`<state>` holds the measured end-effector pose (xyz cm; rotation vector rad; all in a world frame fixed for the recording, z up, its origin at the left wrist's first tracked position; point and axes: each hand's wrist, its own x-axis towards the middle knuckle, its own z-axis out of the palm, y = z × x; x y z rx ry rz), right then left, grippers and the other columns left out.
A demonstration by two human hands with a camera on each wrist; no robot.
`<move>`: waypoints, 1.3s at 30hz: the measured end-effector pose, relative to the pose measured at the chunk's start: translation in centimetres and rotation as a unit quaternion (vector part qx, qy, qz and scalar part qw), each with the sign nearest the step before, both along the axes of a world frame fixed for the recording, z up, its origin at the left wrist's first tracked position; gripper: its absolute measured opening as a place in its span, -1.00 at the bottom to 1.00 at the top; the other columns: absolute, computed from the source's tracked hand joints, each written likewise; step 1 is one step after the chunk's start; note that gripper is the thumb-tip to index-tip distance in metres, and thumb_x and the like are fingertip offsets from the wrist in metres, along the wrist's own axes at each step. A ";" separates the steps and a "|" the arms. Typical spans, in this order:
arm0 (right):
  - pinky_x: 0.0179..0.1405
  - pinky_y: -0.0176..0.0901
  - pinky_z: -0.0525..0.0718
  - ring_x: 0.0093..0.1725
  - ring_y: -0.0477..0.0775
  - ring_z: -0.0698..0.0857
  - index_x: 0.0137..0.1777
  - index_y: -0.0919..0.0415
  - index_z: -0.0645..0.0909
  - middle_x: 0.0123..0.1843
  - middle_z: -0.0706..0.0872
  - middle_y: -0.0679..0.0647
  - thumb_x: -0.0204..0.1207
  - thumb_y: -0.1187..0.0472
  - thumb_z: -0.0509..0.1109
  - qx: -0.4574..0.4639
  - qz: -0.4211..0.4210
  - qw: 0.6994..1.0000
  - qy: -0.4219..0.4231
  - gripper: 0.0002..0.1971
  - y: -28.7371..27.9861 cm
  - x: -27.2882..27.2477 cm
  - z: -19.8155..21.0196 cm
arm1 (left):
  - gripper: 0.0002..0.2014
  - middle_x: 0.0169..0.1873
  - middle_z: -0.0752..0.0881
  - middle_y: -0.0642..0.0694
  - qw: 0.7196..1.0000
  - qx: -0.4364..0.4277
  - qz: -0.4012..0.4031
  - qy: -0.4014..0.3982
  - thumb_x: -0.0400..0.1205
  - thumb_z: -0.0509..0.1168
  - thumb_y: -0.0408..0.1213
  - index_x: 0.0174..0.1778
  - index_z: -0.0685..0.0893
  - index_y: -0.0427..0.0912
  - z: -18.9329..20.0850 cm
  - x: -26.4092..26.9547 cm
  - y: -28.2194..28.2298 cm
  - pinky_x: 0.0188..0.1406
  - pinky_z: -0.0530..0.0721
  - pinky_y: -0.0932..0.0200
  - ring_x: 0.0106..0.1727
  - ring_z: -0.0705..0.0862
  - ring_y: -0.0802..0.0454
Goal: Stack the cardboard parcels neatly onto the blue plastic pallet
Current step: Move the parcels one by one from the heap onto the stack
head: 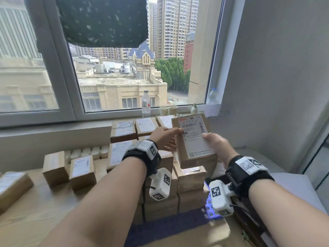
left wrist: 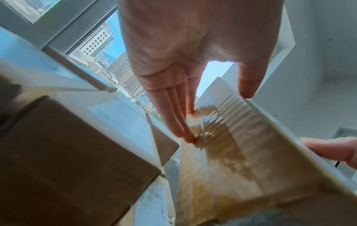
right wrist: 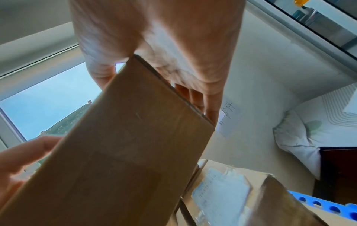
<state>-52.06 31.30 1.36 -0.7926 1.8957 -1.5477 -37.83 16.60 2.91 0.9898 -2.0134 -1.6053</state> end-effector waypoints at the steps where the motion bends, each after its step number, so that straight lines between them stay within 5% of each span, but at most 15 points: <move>1: -0.01 0.36 0.75 0.00 0.27 0.81 0.26 0.16 0.62 0.09 0.79 0.26 0.48 -0.13 0.37 0.003 0.002 1.000 0.002 -0.53 -1.0 -0.6 0.1 | -0.53 0.07 0.79 -0.27 1.000 -0.014 0.007 -0.006 0.60 0.38 0.04 0.19 0.69 -0.32 0.3 -0.3 -0.8 -0.21 0.78 0.10 -0.14 0.80 -0.09; 4: -0.18 0.10 0.76 -0.06 0.23 0.79 0.27 0.21 0.61 0.07 0.80 0.24 0.63 -0.07 0.27 0.015 0.008 1.000 0.003 -0.60 -3.5 -2.1 -0.1 | -0.45 0.02 0.79 -0.17 0.993 -0.112 0.017 -0.044 0.54 0.34 0.21 0.06 0.73 -0.29 0.4 -1.0 -3.0 0.09 0.71 -0.04 0.05 0.77 -0.15; 7: -0.32 -0.18 0.60 -0.16 0.12 0.77 0.21 0.20 0.62 0.01 0.80 0.18 0.64 -0.09 0.25 0.050 0.010 0.999 -0.015 -0.62 -5.3 -3.2 -1.7 | -0.51 0.05 0.75 -0.12 0.971 -0.206 0.038 -0.113 0.58 0.29 0.21 0.12 0.74 -0.17 -0.2 -0.6 -4.6 0.14 0.62 0.05 0.10 0.70 -0.07; 14: -0.35 -0.16 0.48 -0.17 0.14 0.72 0.00 0.20 0.61 -0.05 0.78 0.17 0.67 -0.10 0.23 0.154 0.019 0.987 -0.043 -0.65 -7.8 -5.4 -4.8 | -0.40 0.50 0.53 -0.04 0.934 -0.244 0.050 -0.255 0.51 0.43 0.03 0.50 0.53 0.03 -3.1 0.1 -6.1 0.50 0.43 0.05 0.52 0.46 -0.07; 18: 0.11 0.20 0.73 0.05 0.30 0.79 0.07 0.26 0.68 0.04 0.82 0.22 0.59 -0.19 0.29 0.196 0.035 0.979 -0.036 -0.53 -9.4 -6.3 -6.2 | -0.30 0.54 0.46 -0.07 0.923 -0.237 0.047 -0.298 0.45 0.47 0.09 0.53 0.48 0.10 -3.8 -0.3 -6.2 0.57 0.33 -0.10 0.60 0.30 -0.15; 23: 0.17 0.17 0.71 0.03 0.29 0.81 0.03 0.26 0.68 0.01 0.83 0.22 0.58 -0.14 0.33 0.205 0.049 0.974 -0.081 -0.58 -10.1 -6.3 -7.0 | -0.23 0.52 0.48 -0.01 0.927 -0.218 0.069 -0.296 0.29 0.53 0.11 0.47 0.51 0.21 -4.4 -0.7 -6.5 0.54 0.35 -0.21 0.60 0.28 -0.12; 27: 0.30 0.17 0.68 0.10 0.27 0.79 0.04 0.27 0.69 0.04 0.82 0.18 0.40 -0.21 0.36 0.210 0.065 0.974 -0.059 -0.48 -10.5 -6.8 -7.4 | -0.23 0.56 0.42 -0.01 0.932 -0.209 0.072 -0.285 0.29 0.53 0.11 0.47 0.51 0.21 -4.7 -0.4 -6.4 0.58 0.25 -0.27 0.65 0.20 -0.12; 33: 0.36 0.05 0.59 0.23 0.35 0.69 0.26 0.36 0.63 0.26 0.72 0.27 0.55 -0.15 0.19 0.233 0.094 0.967 0.045 -0.43 -11.3 -6.8 -7.2 | -0.27 0.66 0.25 0.00 0.936 -0.197 0.058 -0.284 0.38 0.52 0.06 0.51 0.47 0.22 -4.7 -0.3 -6.1 0.65 0.07 -0.30 0.72 0.00 -0.10; 36: 0.35 0.13 0.58 0.22 0.28 0.67 0.28 0.32 0.60 0.27 0.70 0.25 0.65 -0.05 0.12 0.229 0.087 0.966 0.083 -0.53 -11.0 -6.1 -6.5 | -0.26 0.68 0.21 -0.03 0.933 -0.202 0.060 -0.292 0.40 0.51 0.03 0.54 0.44 0.20 -4.6 -0.5 -5.9 0.65 0.07 -0.30 0.72 -0.02 -0.11; 39: 0.25 -0.03 0.53 0.26 0.22 0.63 0.37 0.23 0.55 0.31 0.67 0.18 0.67 -0.01 0.16 0.221 0.060 0.961 0.156 -0.58 -10.3 -5.5 -5.6 | -0.25 0.67 0.22 -0.06 0.929 -0.208 0.068 -0.300 0.40 0.51 0.03 0.54 0.44 0.19 -4.5 -0.7 -5.7 0.64 0.11 -0.28 0.71 0.03 -0.12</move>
